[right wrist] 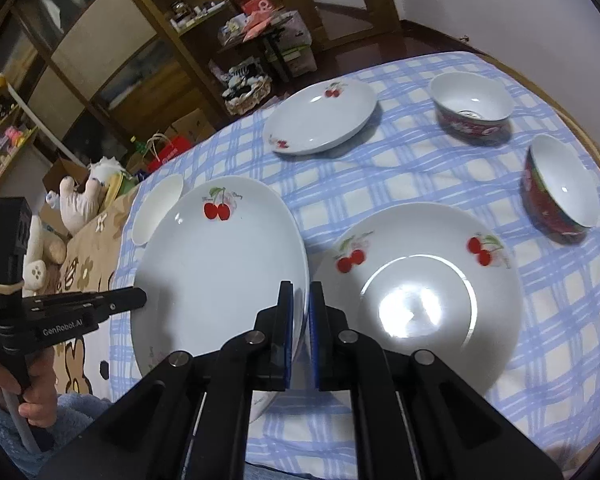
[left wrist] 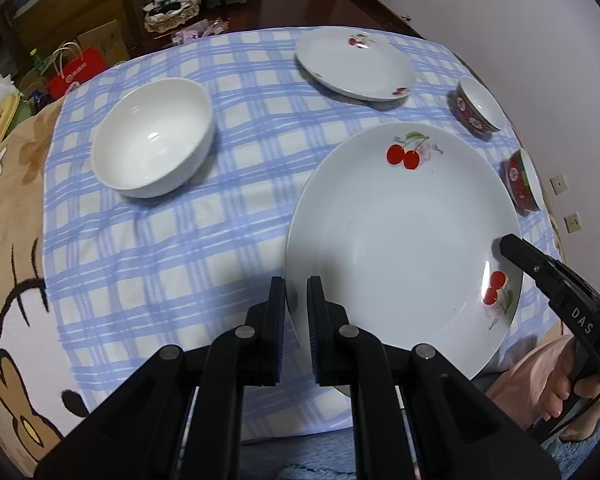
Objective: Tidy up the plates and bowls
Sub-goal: 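Carry the held plate with both grippers over another cherry plate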
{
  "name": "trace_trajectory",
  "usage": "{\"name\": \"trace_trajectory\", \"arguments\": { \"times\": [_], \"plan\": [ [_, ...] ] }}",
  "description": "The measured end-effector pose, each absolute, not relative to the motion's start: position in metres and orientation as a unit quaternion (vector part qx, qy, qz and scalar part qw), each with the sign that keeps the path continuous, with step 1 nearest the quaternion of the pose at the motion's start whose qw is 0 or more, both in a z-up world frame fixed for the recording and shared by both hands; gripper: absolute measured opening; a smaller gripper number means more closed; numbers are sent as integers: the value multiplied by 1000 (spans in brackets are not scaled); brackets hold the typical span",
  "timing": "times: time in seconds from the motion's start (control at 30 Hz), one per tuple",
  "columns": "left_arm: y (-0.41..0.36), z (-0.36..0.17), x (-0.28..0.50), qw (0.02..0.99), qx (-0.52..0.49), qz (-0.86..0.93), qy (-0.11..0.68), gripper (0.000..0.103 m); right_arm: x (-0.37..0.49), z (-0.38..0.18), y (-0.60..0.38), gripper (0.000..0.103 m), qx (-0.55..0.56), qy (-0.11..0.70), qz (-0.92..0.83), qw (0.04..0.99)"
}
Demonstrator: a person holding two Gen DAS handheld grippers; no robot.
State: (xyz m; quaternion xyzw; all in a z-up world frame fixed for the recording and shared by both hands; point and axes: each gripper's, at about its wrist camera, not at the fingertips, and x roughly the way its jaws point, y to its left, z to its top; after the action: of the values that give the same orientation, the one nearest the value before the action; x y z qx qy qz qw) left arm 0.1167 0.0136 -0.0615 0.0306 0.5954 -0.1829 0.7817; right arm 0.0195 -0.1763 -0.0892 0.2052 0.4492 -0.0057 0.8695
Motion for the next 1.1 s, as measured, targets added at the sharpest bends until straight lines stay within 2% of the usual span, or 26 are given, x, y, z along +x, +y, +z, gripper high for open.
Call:
{"name": "trace_trajectory", "arguments": {
  "times": [1.1],
  "plan": [
    [-95,-72,107,765,51,-253,590,10,-35,-91,-271,8,244,431,-86,864]
  ]
}}
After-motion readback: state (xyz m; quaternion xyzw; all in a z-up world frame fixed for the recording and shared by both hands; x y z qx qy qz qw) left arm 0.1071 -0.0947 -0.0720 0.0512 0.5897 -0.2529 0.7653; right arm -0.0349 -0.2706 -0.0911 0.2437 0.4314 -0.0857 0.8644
